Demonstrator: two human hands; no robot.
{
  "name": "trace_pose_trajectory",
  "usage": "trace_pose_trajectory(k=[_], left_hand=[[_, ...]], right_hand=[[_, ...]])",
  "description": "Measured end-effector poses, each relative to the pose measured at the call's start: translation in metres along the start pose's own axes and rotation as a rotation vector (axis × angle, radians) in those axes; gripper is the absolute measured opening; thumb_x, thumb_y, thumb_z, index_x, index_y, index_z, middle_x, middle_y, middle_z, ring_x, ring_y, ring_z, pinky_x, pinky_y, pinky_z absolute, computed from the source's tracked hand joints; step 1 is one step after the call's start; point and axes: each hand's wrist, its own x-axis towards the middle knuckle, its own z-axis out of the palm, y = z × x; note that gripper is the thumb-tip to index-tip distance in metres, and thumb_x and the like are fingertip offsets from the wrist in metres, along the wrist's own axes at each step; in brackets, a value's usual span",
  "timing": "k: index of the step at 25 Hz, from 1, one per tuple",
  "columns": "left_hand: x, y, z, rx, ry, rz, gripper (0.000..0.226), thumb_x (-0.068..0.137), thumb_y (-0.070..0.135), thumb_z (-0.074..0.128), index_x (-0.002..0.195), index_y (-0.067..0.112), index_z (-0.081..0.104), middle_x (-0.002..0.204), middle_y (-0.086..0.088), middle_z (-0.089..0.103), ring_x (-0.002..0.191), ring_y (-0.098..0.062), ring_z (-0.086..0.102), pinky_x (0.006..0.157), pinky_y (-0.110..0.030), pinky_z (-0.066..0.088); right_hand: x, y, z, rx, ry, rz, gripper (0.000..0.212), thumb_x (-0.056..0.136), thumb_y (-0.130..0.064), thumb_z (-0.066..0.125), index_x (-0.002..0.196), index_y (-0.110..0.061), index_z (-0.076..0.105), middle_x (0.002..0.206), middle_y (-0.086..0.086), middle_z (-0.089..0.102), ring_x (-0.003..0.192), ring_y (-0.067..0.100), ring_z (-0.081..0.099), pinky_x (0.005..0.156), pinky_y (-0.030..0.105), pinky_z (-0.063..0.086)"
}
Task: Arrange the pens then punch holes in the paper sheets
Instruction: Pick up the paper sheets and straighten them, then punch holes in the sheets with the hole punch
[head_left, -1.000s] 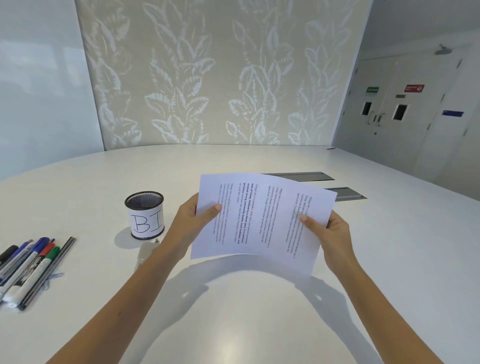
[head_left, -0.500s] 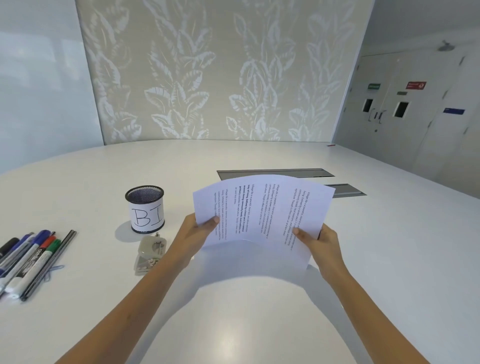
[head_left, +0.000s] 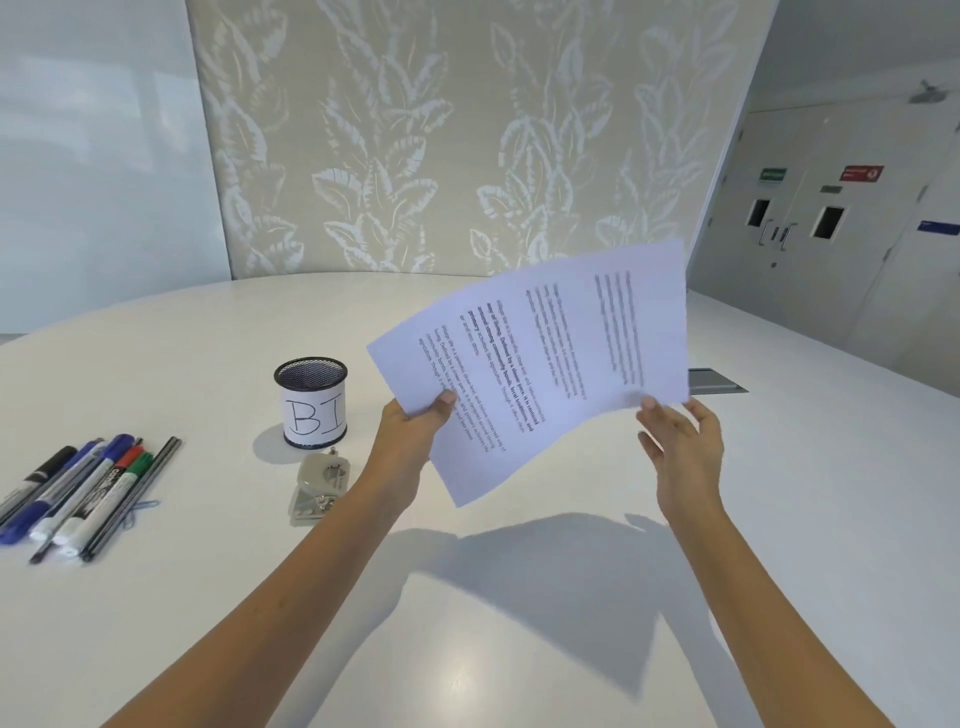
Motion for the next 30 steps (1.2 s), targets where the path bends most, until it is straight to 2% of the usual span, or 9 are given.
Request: trace_pose_trajectory(k=[3,6,8,10,15,18,21,25,30], left_hand=[[-0.005,0.004,0.010,-0.155,-0.068,-0.018,0.023,0.092,0.014,0.061,0.114,0.022,0.064,0.113,0.003,0.072,0.103,-0.017,0.067,0.087,-0.041,0.054],[-0.010,-0.001,0.012,-0.246,-0.097,-0.017,0.022,0.093,0.011,0.059,0.110,0.024,0.065,0.108,0.007,0.074,0.099,-0.013,0.070,0.080,-0.033,0.058],[-0.014,-0.006,0.011,-0.236,-0.092,-0.045,0.025,0.092,0.011,0.060,0.113,0.023,0.064,0.110,0.006,0.074,0.100,-0.014,0.069,0.079,-0.033,0.059],[-0.017,-0.009,0.007,-0.169,-0.061,-0.089,0.027,0.091,0.011,0.062,0.117,0.019,0.063,0.107,0.005,0.074,0.099,-0.017,0.069,0.075,-0.033,0.059],[-0.025,0.000,-0.039,0.272,0.125,0.067,0.015,0.094,0.029,0.057,0.107,0.027,0.064,0.102,0.008,0.069,0.095,-0.012,0.064,0.085,-0.033,0.050],[-0.026,0.007,-0.084,0.671,0.350,0.203,0.017,0.091,0.022,0.059,0.107,0.022,0.066,0.114,-0.006,0.063,0.093,-0.006,0.061,0.090,-0.036,0.047],[-0.016,0.009,-0.121,1.015,0.474,0.033,0.024,0.089,0.024,0.059,0.109,0.011,0.065,0.112,-0.013,0.060,0.109,-0.030,0.055,0.098,-0.041,0.040],[-0.015,0.013,-0.130,0.693,0.352,-0.369,0.024,0.088,0.027,0.061,0.074,0.009,0.056,0.089,-0.011,0.054,0.087,-0.025,0.052,0.069,-0.031,0.041],[-0.014,0.012,-0.129,0.517,0.300,-0.356,0.017,0.086,0.002,0.064,0.074,0.004,0.051,0.078,-0.015,0.056,0.063,-0.019,0.059,0.059,-0.026,0.055]], right_hand=[[-0.003,-0.004,0.018,0.115,-0.180,0.112,0.045,0.083,-0.022,0.071,0.118,-0.018,0.043,0.105,-0.001,0.068,0.098,0.021,0.066,0.083,0.033,0.054],[-0.014,0.000,0.036,0.044,-0.347,0.072,0.020,0.086,-0.023,0.068,0.101,-0.019,0.056,0.078,-0.011,0.070,0.082,0.018,0.069,0.069,0.028,0.058],[-0.020,0.005,0.044,-0.019,-0.345,-0.018,0.014,0.089,-0.017,0.064,0.103,-0.020,0.064,0.070,-0.015,0.069,0.082,0.013,0.070,0.068,0.026,0.058],[-0.023,0.009,0.047,-0.036,-0.275,-0.051,0.015,0.091,-0.014,0.062,0.103,-0.021,0.067,0.081,-0.011,0.074,0.083,0.011,0.070,0.067,0.026,0.058],[-0.018,0.025,0.030,-0.092,-0.198,0.054,0.012,0.092,-0.011,0.060,0.100,-0.016,0.067,0.098,0.003,0.072,0.087,0.016,0.068,0.067,0.026,0.060],[-0.022,0.035,0.018,-0.183,-0.260,0.136,0.011,0.092,-0.010,0.059,0.099,-0.011,0.067,0.097,0.008,0.071,0.086,0.021,0.067,0.072,0.030,0.060],[-0.030,0.047,0.013,-0.243,-0.312,0.200,0.010,0.091,-0.010,0.061,0.097,-0.012,0.068,0.096,0.008,0.072,0.081,0.021,0.068,0.068,0.029,0.059],[-0.038,0.061,0.013,-0.350,-0.408,0.254,0.009,0.090,-0.010,0.062,0.095,-0.011,0.068,0.089,0.005,0.075,0.074,0.018,0.071,0.064,0.029,0.058],[-0.042,0.078,0.020,-0.377,-0.448,0.289,0.009,0.086,-0.008,0.066,0.093,-0.006,0.071,0.086,0.007,0.077,0.073,0.021,0.073,0.067,0.030,0.058]])
